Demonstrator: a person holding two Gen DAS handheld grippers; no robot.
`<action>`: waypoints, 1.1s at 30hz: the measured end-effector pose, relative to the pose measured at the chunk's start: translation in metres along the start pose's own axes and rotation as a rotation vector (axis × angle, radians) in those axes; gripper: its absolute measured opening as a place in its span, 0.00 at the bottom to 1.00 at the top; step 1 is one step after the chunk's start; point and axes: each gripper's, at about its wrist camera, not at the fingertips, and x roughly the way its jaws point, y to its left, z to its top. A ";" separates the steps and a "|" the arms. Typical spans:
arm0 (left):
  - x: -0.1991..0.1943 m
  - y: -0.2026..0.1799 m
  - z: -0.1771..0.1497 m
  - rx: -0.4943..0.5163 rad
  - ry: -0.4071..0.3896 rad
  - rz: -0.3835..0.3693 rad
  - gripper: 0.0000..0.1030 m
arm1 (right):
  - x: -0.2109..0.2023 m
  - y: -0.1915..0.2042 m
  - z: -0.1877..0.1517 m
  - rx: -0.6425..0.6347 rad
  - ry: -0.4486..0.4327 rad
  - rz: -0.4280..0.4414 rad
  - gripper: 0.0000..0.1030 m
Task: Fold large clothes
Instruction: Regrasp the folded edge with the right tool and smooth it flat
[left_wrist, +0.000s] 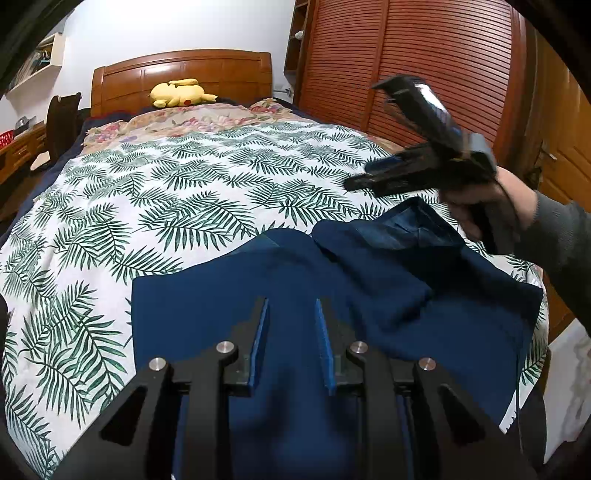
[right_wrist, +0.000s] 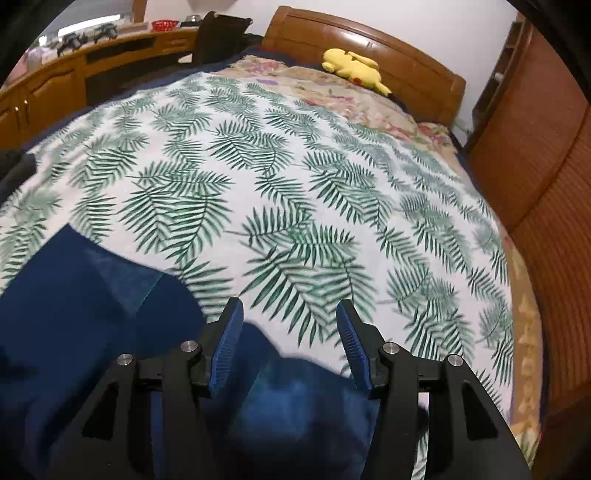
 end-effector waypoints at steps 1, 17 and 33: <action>0.001 0.000 0.000 0.000 0.001 0.002 0.23 | -0.005 0.002 -0.006 0.010 0.009 0.029 0.52; 0.008 -0.001 -0.003 0.009 0.025 0.003 0.23 | 0.023 0.038 -0.077 0.035 0.232 0.252 0.42; 0.009 0.000 -0.003 0.006 0.030 0.003 0.23 | 0.015 0.045 -0.009 -0.089 -0.034 0.041 0.00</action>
